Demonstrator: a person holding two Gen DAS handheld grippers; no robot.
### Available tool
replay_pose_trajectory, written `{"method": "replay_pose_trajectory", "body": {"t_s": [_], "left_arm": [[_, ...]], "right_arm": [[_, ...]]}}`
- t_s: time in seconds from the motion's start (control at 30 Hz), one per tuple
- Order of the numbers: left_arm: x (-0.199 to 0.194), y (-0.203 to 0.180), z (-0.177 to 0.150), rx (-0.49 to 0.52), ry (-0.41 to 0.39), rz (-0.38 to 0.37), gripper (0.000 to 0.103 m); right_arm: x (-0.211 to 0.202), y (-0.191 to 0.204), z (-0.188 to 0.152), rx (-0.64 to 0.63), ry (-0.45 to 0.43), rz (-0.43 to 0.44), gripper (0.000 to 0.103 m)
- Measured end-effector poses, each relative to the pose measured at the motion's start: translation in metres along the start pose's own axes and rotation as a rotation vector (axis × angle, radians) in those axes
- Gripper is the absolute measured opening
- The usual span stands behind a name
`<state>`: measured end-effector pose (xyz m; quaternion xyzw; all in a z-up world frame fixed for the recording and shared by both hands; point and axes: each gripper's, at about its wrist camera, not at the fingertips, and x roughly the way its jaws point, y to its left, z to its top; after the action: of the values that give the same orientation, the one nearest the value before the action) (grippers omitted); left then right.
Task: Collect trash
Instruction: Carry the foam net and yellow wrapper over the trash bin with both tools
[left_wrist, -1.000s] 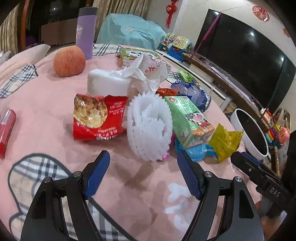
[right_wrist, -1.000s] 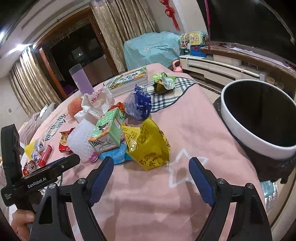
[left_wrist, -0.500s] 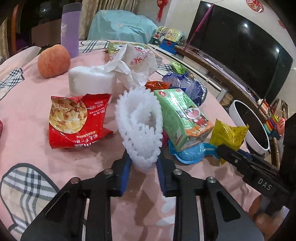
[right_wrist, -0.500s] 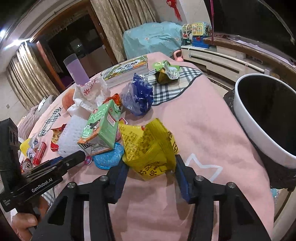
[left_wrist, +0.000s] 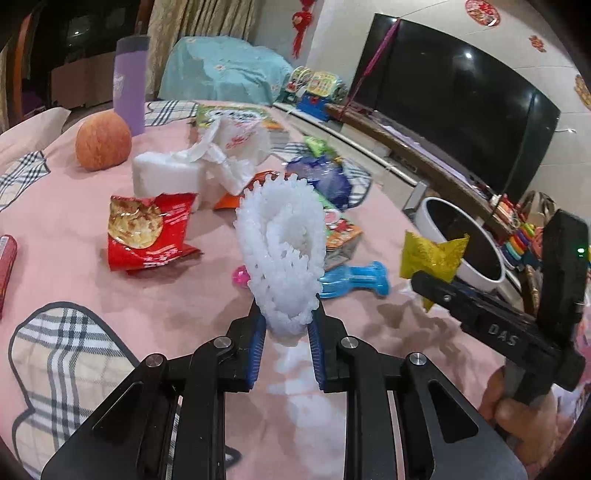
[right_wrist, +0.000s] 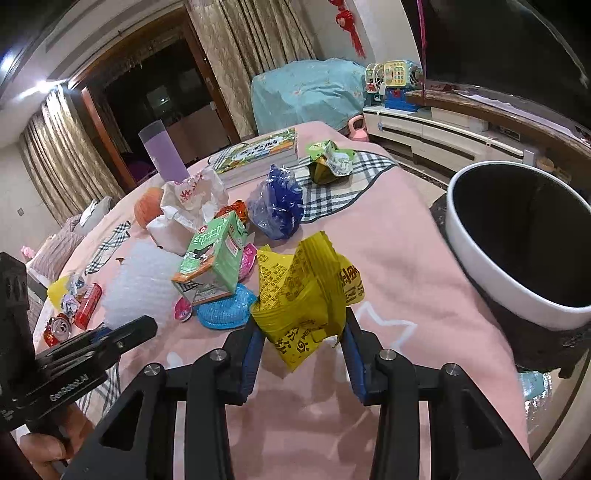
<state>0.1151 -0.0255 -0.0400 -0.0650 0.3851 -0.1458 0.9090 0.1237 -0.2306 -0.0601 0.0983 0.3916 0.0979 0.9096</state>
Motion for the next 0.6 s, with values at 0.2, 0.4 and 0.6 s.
{"method": "replay_pose_trajectory", "body": {"t_s": [0.2, 0.4, 0.6], "left_arm": [[-0.006, -0.013, -0.002, 0.011, 0.000, -0.030, 0.020], [-0.005, -0.029, 0.000, 0.042, 0.007, -0.063, 0.020], [0.006, -0.053, 0.003, 0.082, 0.031, -0.099, 0.020]], "right_arm": [[-0.001, -0.010, -0.005, 0.015, 0.031, 0.003, 0.041], [-0.012, -0.017, -0.007, 0.028, 0.015, 0.003, 0.041], [-0.032, -0.031, -0.004, 0.040, -0.018, -0.017, 0.041]]}}
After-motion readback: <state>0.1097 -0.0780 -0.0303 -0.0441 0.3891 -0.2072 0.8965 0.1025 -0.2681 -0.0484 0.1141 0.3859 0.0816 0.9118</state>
